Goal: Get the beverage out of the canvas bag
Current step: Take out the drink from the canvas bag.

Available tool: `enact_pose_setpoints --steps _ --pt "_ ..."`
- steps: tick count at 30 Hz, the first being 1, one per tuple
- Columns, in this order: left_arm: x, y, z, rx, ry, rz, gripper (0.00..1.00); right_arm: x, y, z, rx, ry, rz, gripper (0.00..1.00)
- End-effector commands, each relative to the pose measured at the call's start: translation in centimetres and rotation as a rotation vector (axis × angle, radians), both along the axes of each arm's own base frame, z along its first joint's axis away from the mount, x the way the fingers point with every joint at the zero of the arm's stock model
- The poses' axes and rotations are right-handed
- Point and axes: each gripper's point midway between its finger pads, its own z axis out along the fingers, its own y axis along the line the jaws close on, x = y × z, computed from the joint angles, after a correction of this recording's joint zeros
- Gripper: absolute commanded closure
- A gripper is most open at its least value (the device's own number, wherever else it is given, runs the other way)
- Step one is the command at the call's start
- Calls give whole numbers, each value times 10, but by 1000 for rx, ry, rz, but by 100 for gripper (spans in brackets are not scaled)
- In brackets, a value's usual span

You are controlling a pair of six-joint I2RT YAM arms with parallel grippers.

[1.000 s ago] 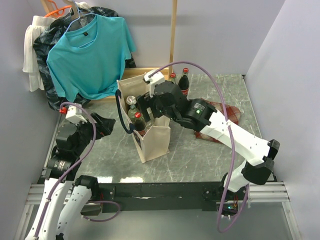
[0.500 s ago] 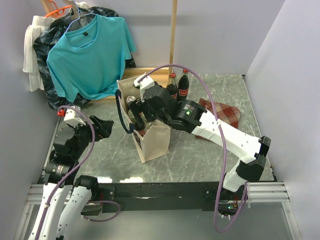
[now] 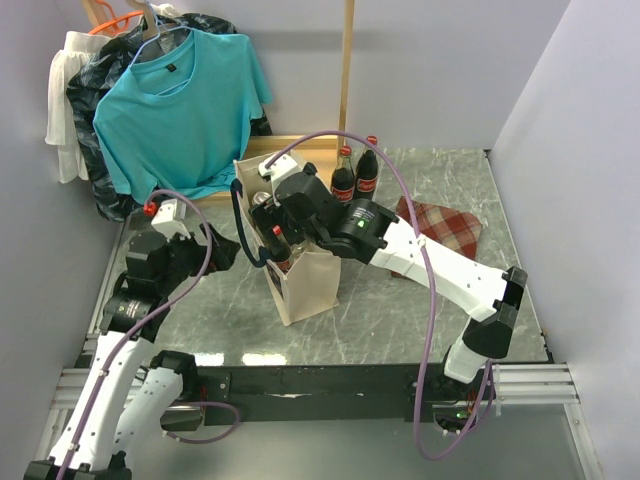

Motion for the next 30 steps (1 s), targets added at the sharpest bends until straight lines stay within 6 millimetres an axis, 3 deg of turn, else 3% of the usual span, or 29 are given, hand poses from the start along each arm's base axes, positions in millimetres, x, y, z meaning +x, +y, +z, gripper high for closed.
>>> enact_pose_setpoints --steps 1,7,11,16,24,30 --pt "-2 -2 41 -3 -143 -29 4 3 3 24 49 -50 -5 9" --pt "-8 -13 56 -77 -214 -95 4 6 6 15 33 -43 -12 9" --pt "-7 -20 53 -109 -199 -153 4 6 6 8 27 -39 -12 9" --pt "0 -17 47 -128 -166 -175 4 8 7 9 30 -45 -14 9" --pt "-4 -6 57 -130 -233 -134 4 13 14 -7 -5 -26 -14 10" --pt "-6 -6 53 -142 -218 -144 4 18 19 -16 -17 -6 -12 16"
